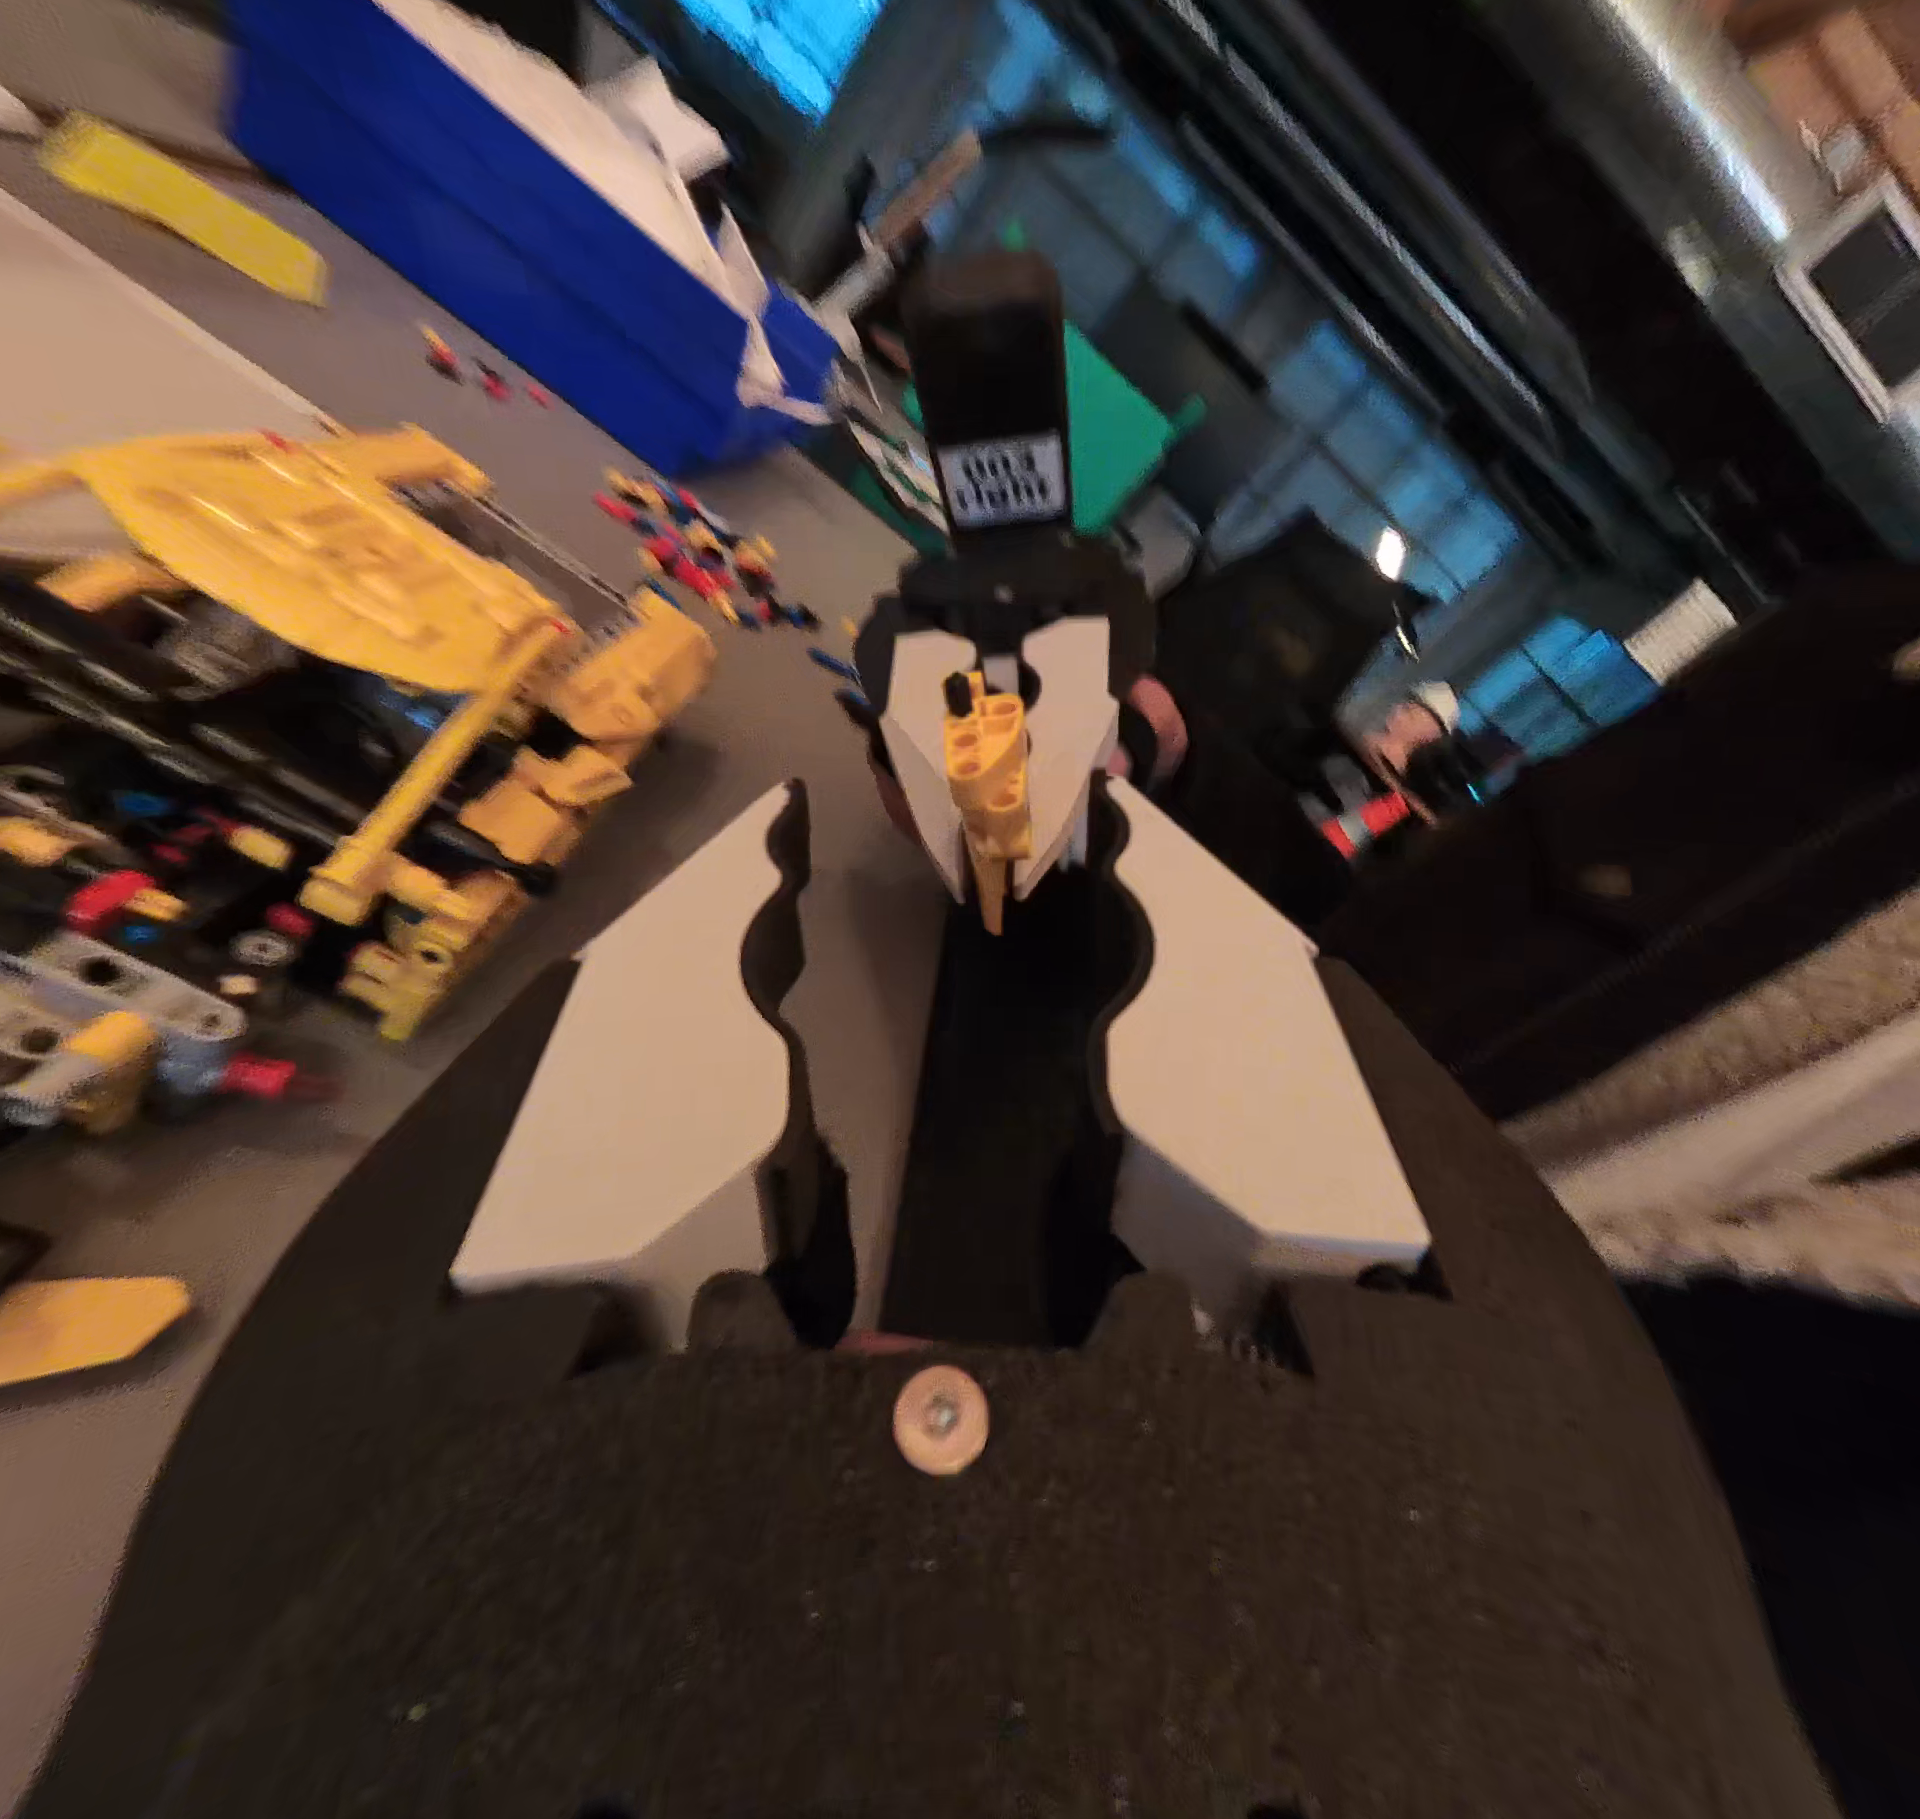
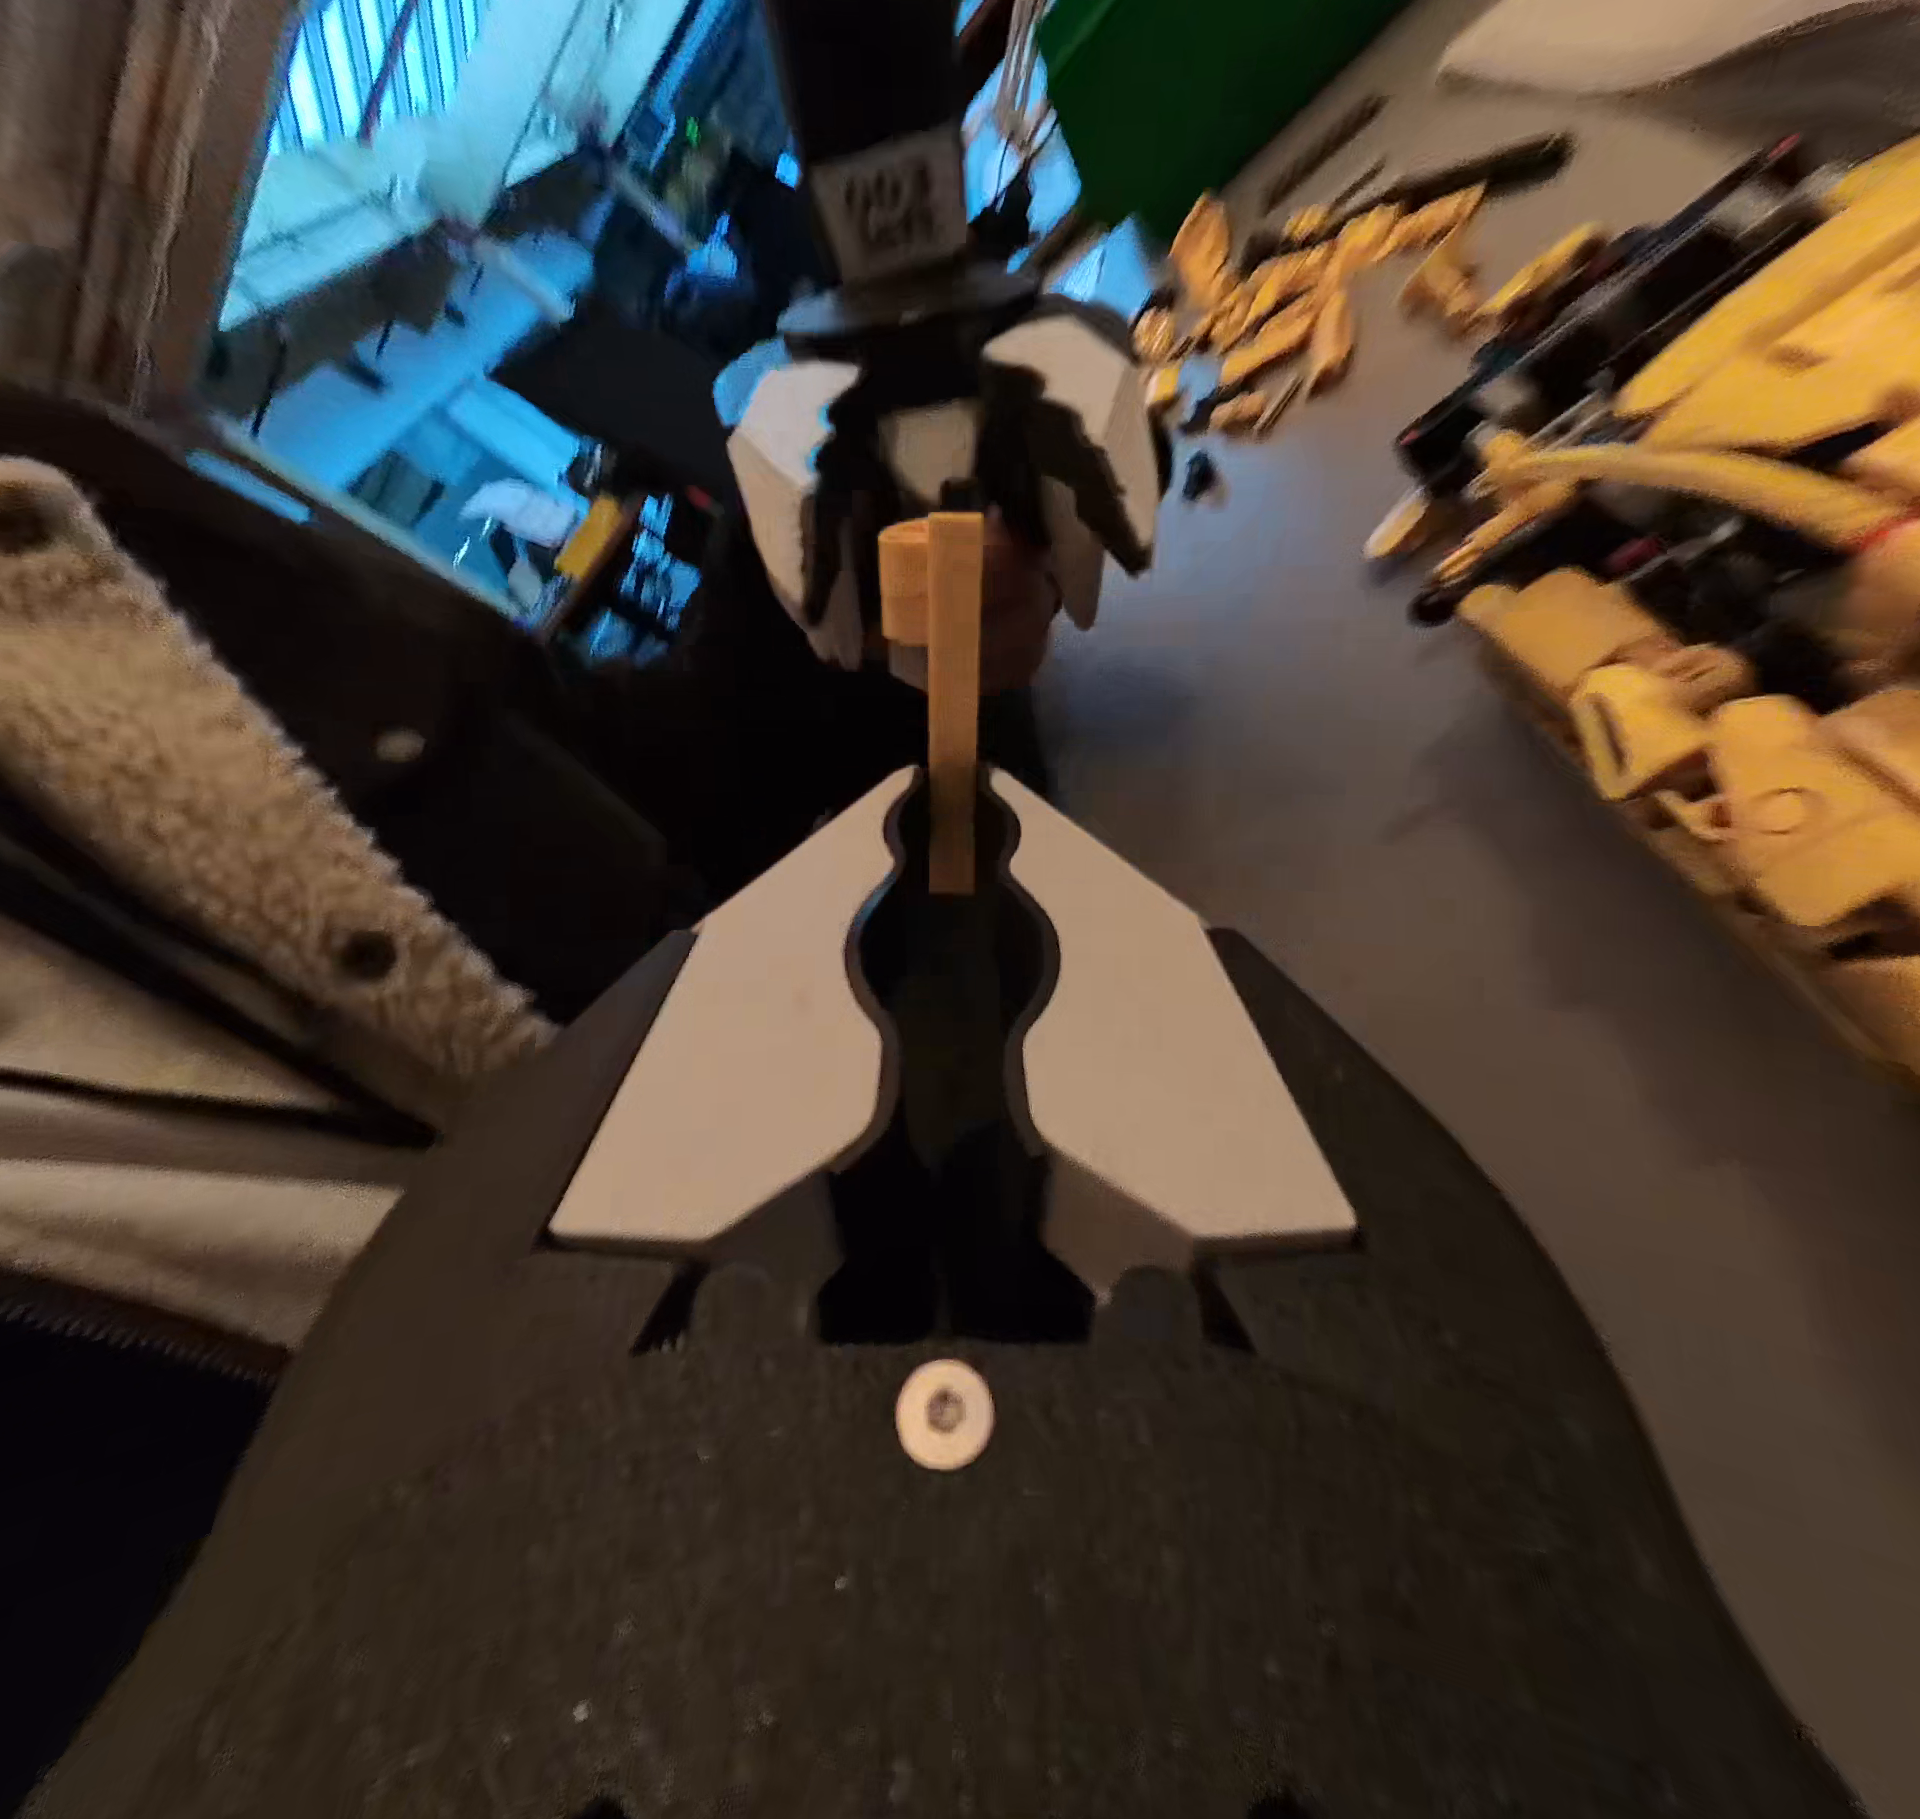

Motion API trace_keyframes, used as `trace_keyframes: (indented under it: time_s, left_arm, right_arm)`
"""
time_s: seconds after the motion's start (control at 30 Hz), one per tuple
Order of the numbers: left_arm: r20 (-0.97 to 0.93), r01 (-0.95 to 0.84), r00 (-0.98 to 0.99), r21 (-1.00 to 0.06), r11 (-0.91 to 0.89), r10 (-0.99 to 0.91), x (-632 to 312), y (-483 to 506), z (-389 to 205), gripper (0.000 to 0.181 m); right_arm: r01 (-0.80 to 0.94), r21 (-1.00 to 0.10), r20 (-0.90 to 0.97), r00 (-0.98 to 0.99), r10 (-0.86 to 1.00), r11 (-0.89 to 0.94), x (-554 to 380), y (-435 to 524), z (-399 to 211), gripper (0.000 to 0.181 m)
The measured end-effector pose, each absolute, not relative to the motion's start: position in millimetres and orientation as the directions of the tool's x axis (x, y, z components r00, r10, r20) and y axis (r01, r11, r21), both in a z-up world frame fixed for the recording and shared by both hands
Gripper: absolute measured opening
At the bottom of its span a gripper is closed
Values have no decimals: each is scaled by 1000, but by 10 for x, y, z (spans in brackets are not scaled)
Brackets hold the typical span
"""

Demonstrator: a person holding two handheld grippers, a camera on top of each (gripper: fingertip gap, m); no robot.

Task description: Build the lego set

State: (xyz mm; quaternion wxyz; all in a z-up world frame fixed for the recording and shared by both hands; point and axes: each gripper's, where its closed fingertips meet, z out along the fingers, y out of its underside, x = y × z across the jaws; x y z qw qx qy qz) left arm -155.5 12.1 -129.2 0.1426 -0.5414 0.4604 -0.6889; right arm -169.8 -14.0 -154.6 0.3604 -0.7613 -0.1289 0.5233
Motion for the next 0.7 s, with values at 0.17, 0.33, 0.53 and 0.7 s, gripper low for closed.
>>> trace_keyframes:
  time_s: [0.17, 0.33, 0.53, 0.7]
  left_arm:
    - [618, -430, -469, -784, -448, -631, -1651, -201, -1392, 16]
    - [684, -438, -365, -725, -532, -632, -1597, -51, -1482, 15]
    - [857, -238, -253, -504, -830, -448, -1484, 351, -1411, 15]
    - [897, -185, -252, -413, -892, -363, -1499, 463, -1401, 15]
  right_arm:
    - [-52, -668, -690, 419, 591, -743, -1825, -281, -1651, 6]
    - [-50, -739, -560, 599, 572, -671, -1648, -88, -1690, 9]
    - [292, -907, 154, 900, 407, -303, -1437, 282, -1445, 63]
    - [507, -827, 430, 849, 308, -242, -1534, 352, -1519, 51]
